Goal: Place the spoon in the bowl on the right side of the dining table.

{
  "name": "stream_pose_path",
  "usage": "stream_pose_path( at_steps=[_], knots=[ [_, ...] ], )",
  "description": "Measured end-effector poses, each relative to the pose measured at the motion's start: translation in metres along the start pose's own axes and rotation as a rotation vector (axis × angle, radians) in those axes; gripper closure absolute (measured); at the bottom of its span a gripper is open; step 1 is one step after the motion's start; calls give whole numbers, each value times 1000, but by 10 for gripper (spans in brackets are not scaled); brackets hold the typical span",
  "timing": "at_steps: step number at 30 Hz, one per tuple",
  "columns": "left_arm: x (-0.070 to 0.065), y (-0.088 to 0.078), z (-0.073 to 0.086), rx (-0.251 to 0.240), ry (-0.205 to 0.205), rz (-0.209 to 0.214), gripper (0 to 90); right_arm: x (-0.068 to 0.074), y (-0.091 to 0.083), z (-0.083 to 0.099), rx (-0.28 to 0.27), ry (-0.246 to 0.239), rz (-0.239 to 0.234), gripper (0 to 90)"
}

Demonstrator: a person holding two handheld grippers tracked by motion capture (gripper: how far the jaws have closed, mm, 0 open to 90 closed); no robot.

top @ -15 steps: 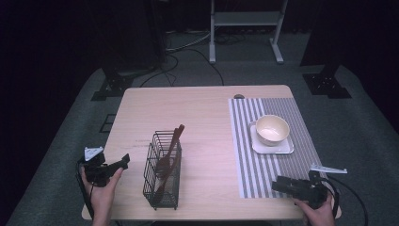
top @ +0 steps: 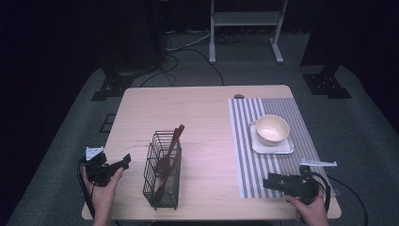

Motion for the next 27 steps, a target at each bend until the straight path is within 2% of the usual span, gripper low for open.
stream_pose_path(
  at_steps=[7, 8, 10, 13, 16, 23, 27],
  knots=[
    [2, 2, 0, 5, -9, 4, 38, 8, 15, -5, 45, -10, -11, 258],
    [2, 2, 0, 5, -10, 5, 39, 11, 20, -9, 57, -8, -26, 258],
    [2, 2, -1, 5, -13, 1, 39, 15, 25, -13, 47, -4, -48, 259],
    [3, 1, 0, 5, -12, 1, 39, 20, 29, -17, 54, -1, -60, 259],
    [2, 1, -1, 4, -10, 0, 39, 31, 38, -28, 67, -13, -80, 258],
    [2, 2, 0, 3, -11, 3, 39, 46, 52, -43, 101, -45, -101, 259],
    [2, 2, 0, 4, -11, 4, 39, 58, 64, -53, 139, -74, -111, 259]
  ],
)
Point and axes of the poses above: each handheld gripper's, and its own axes: y roughly forward along the jaws, z roughly out of its underside, x roughly to its left, the point moved 5 cm from there along y, roughly forward along the jaws, and after that the axes turned 6 degrees about -y, right-handed, at the moved point
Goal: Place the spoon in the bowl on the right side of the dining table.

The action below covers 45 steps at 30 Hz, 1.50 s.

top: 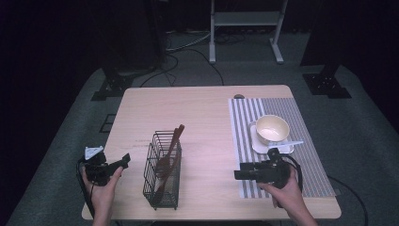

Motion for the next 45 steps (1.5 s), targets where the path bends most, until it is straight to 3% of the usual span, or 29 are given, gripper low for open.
stream_pose_path(
  at_steps=[13, 28, 45],
  knots=[
    [0, 0, 0, 0, 2, 0, 39, 16, 21, -29, 54, -21, -31, 260],
    [0, -2, 0, -6, 8, -2, 39, 28, 37, -47, 94, -21, -53, 260],
    [2, -2, 0, -6, 7, -8, 39, 37, 70, -64, 160, -32, -75, 260]
  ],
)
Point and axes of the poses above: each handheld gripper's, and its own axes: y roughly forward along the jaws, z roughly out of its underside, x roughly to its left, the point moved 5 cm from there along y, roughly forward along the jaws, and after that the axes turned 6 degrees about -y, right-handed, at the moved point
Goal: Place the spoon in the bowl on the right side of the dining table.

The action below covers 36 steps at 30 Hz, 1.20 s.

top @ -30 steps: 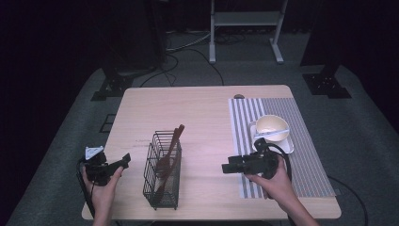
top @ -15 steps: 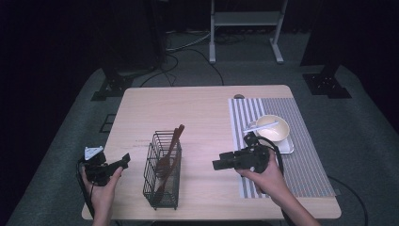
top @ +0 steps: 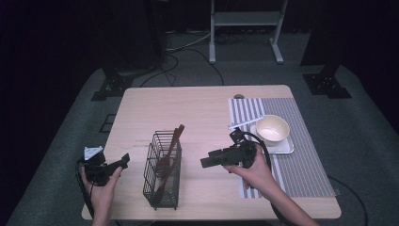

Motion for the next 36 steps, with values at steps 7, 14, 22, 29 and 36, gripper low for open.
stream_pose_path(
  at_steps=[7, 14, 22, 29, 36],
  knots=[
    [-1, 0, 0, 1, 3, 5, 39, 3, 13, -6, 22, -1, -20, 260],
    [1, 0, -1, -2, -4, 5, 39, 7, 24, -16, 27, 1, -35, 269],
    [-1, 0, -1, -1, 2, 8, 39, 8, 37, -24, 47, 13, -42, 271],
    [-1, -1, -1, -4, -1, 8, 39, 7, 46, -27, 68, 17, -38, 306],
    [-1, -1, -1, -4, -2, 9, 39, 7, 53, -31, 87, 15, -28, 328]
  ],
)
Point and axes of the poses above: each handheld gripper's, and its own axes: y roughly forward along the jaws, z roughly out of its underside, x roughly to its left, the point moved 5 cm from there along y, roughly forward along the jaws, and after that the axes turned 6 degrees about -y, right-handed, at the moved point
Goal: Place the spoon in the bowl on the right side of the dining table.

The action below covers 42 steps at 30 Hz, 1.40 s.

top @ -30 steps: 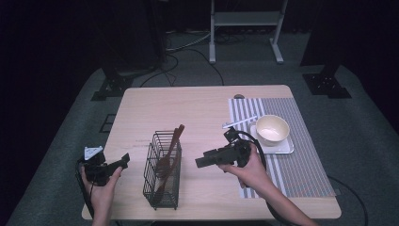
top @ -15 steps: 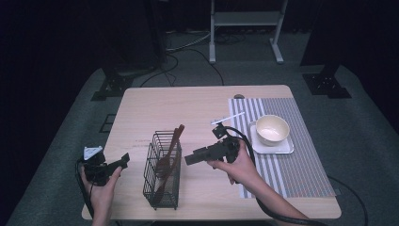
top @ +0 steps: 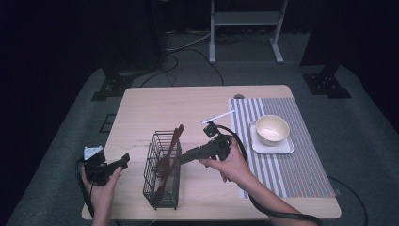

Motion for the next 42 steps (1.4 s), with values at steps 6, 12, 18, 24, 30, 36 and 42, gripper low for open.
stream_pose_path(
  at_steps=[6, 12, 18, 24, 30, 36, 42],
  knots=[
    [0, 0, 0, 2, 0, 2, 39, -1, 6, -2, 19, 4, 8, 356],
    [0, 0, 0, 2, 0, 3, 39, -2, 12, -4, 31, 4, 15, 389],
    [0, 1, 0, 0, -2, 4, 39, -3, 16, -6, 38, 10, 28, 438],
    [1, 0, 0, -1, -6, 2, 39, -5, 21, -6, 48, 14, 48, 529],
    [1, 0, -1, -3, -7, 3, 39, -7, 26, -8, 53, 23, 64, 607],
    [2, -1, -1, -9, -10, 1, 39, -9, 29, -7, 56, 25, 68, 697],
    [2, -2, -2, -9, -9, -1, 39, -8, 29, -6, 53, 24, 68, 753]
  ],
)
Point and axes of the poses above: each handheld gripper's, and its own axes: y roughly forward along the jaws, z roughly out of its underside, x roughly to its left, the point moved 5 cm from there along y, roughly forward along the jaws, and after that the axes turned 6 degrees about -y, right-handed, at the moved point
